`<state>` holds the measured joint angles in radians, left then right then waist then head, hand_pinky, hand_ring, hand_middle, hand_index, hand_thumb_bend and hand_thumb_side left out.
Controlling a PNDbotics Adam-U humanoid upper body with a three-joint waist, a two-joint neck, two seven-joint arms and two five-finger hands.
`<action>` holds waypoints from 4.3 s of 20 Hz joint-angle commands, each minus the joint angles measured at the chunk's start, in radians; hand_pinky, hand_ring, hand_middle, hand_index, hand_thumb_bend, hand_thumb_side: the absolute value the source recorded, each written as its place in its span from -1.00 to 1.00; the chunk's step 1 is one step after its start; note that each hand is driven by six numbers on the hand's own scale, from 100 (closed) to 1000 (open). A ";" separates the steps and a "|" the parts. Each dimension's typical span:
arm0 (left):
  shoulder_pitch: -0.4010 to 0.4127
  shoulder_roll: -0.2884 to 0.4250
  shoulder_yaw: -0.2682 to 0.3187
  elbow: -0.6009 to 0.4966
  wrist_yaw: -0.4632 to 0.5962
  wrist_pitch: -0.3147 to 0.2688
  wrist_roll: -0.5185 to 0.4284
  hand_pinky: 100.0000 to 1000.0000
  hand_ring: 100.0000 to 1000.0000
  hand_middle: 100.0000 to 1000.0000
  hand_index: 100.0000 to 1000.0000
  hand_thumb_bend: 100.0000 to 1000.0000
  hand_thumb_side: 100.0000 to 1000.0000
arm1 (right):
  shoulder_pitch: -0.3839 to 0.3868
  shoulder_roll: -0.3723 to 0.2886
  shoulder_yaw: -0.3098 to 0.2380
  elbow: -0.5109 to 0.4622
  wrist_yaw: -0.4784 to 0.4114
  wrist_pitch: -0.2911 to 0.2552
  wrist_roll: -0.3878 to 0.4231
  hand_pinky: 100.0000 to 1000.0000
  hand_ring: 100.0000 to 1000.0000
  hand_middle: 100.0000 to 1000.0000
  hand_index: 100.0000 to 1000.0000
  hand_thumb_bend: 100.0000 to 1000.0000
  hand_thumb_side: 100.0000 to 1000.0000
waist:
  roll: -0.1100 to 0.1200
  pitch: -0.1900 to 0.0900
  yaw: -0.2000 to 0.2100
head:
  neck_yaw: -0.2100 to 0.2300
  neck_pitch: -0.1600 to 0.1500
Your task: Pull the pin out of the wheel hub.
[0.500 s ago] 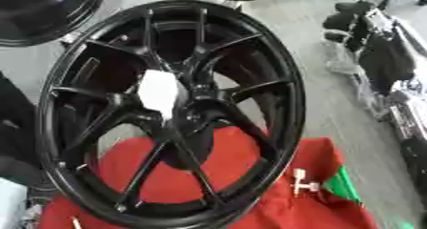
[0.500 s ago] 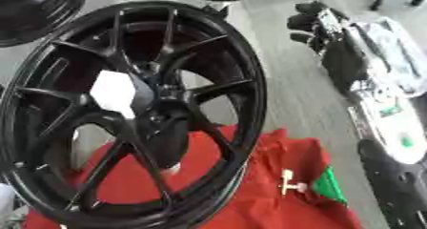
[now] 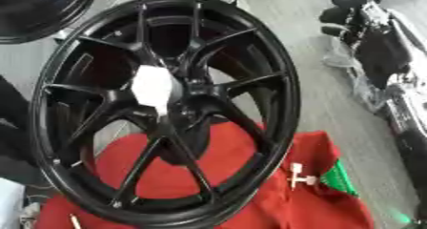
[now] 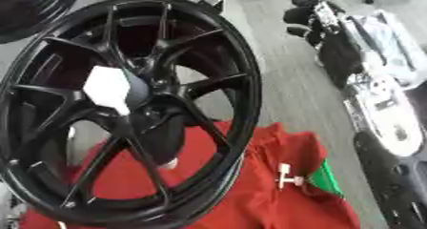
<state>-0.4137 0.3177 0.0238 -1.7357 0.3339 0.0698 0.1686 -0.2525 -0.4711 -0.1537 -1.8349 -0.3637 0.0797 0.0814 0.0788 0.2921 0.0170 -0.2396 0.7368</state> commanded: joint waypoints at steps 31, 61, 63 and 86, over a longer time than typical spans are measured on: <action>-0.736 0.548 -0.748 -0.208 -0.196 0.342 -0.488 0.75 0.69 0.65 0.74 -1.00 0.30 | 0.040 -0.062 0.010 -0.010 0.038 0.001 0.018 0.65 0.58 0.26 0.51 -1.00 0.40 | 0.037 -0.038 0.005 | 0.010 0.014; -0.760 0.412 -0.688 0.002 -0.489 0.273 -0.991 0.82 0.72 0.56 0.68 -0.52 -0.24 | 0.040 -0.059 0.023 -0.004 0.050 0.004 0.033 0.65 0.58 0.26 0.51 -1.00 0.44 | 0.031 -0.036 0.005 | 0.015 0.014; -0.760 0.400 -0.685 0.027 -0.496 0.263 -0.992 0.82 0.72 0.56 0.68 -0.52 -0.24 | 0.040 -0.059 0.025 -0.003 0.051 0.004 0.035 0.65 0.58 0.26 0.51 -1.00 0.44 | 0.031 -0.036 0.004 | 0.017 0.013; -0.765 0.358 -0.699 0.091 -0.531 0.154 -1.038 0.84 0.71 0.48 0.67 -0.32 -0.54 | 0.035 -0.055 0.035 0.000 0.056 0.009 0.046 0.65 0.59 0.26 0.51 -1.00 0.47 | 0.031 -0.033 -0.003 | 0.021 0.008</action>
<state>-1.1613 0.6661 -0.6871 -1.6447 -0.1878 0.2183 -0.8727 -0.2080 -0.5056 -0.1157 -1.8251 -0.3118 0.0886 0.1245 0.1192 0.2773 0.0143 -0.2212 0.7538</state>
